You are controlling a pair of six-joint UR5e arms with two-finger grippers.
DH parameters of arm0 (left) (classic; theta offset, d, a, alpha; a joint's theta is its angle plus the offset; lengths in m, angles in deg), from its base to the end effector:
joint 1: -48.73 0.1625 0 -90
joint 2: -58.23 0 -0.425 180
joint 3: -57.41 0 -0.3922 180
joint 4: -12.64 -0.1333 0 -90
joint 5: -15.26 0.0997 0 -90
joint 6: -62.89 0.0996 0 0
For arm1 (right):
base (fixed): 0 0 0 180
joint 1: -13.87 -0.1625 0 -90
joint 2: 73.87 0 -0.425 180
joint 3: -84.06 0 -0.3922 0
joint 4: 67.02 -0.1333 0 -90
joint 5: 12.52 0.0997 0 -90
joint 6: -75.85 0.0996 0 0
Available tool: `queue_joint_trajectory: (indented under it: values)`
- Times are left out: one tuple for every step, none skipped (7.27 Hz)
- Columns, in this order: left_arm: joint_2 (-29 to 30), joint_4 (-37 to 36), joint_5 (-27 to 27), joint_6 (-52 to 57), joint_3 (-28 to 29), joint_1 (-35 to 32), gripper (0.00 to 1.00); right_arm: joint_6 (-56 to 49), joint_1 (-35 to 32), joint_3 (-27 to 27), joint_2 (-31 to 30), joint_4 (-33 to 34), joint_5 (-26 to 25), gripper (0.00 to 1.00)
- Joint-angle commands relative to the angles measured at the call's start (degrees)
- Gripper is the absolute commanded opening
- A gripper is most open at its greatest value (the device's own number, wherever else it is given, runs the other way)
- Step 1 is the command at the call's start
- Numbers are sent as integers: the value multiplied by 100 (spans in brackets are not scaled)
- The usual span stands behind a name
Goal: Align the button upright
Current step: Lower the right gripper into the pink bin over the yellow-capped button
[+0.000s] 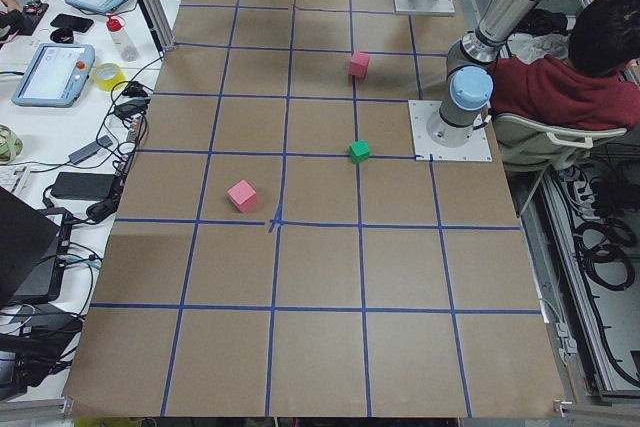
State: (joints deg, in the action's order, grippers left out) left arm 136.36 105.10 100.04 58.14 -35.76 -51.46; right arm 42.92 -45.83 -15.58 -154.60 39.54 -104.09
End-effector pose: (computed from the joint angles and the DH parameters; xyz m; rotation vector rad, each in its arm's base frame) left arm -0.2127 -0.3785 0.5500 -0.1515 -3.0299 0.1460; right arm -0.1572 -0.5278 0.3513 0.0729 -3.1380 -0.0774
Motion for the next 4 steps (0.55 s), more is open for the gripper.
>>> queue_joint_trajectory:
  values:
    - [0,0,3,0,0,0,100,-117,116,-642,328,1221,-54,100]
    - [0,0,3,0,0,0,100,-117,160,-775,521,1566,-55,100]
    - [0,0,3,0,0,0,100,-143,291,-794,688,1639,-64,100]
    - [0,0,3,0,0,9,100,-152,475,-794,812,1640,-64,100]
